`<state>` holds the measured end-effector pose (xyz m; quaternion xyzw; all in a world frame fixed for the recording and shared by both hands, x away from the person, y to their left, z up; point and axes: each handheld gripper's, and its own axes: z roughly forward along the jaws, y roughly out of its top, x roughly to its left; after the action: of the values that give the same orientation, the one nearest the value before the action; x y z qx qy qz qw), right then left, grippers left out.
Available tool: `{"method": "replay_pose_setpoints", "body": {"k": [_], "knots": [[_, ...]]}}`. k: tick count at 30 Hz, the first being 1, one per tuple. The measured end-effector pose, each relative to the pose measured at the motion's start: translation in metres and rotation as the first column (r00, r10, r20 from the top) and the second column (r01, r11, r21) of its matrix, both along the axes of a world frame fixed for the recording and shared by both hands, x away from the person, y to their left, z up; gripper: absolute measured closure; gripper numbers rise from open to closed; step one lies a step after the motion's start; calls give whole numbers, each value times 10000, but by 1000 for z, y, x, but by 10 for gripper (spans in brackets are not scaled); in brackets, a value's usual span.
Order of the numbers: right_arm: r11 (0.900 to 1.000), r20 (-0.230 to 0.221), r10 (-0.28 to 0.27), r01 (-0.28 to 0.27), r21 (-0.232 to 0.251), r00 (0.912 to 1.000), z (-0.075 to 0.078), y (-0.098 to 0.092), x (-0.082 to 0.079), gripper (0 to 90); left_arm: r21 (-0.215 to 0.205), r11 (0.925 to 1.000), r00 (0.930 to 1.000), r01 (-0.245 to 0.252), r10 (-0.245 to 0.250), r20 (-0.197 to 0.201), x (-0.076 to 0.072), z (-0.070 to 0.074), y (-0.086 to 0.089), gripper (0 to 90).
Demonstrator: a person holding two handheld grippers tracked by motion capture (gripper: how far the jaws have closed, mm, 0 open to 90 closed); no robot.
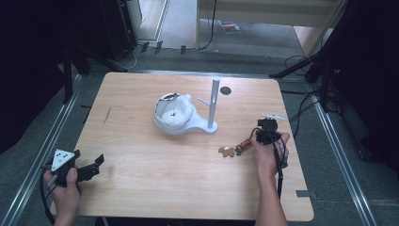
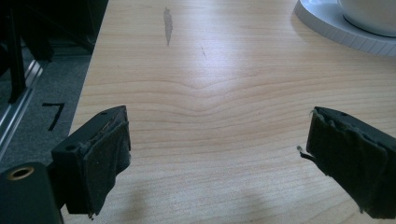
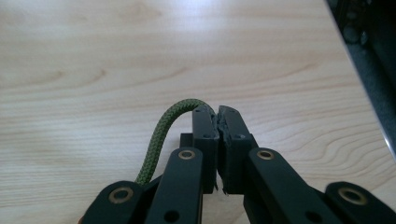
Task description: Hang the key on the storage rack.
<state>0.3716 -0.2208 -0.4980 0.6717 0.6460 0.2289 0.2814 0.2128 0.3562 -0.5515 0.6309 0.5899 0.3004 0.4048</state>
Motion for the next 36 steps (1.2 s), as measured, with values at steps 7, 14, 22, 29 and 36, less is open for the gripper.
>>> {"method": "replay_pose_setpoints", "body": {"k": [7,14,22,29,36], "knots": [[9990,1485,428,-410,-153,9880,28,7,-17,878,-20,10000,10000,-5,5,-14,0,0,0,69],[9933,2834,1057,-880,-743,9532,50,19,-31,879,-34,10000,10000,-10,10,6,0,0,0,70],[9887,4143,1388,-1017,-1103,8995,72,30,-46,879,-18,10000,10000,-8,8,5,0,0,0,70],[9834,5089,1734,-1197,-1367,8432,87,40,-59,879,-19,10000,10000,-12,13,24,0,0,0,70],[9747,5919,2177,-1417,-1726,7761,100,51,-70,878,-47,10000,10000,-27,27,30,0,0,0,69]]}}
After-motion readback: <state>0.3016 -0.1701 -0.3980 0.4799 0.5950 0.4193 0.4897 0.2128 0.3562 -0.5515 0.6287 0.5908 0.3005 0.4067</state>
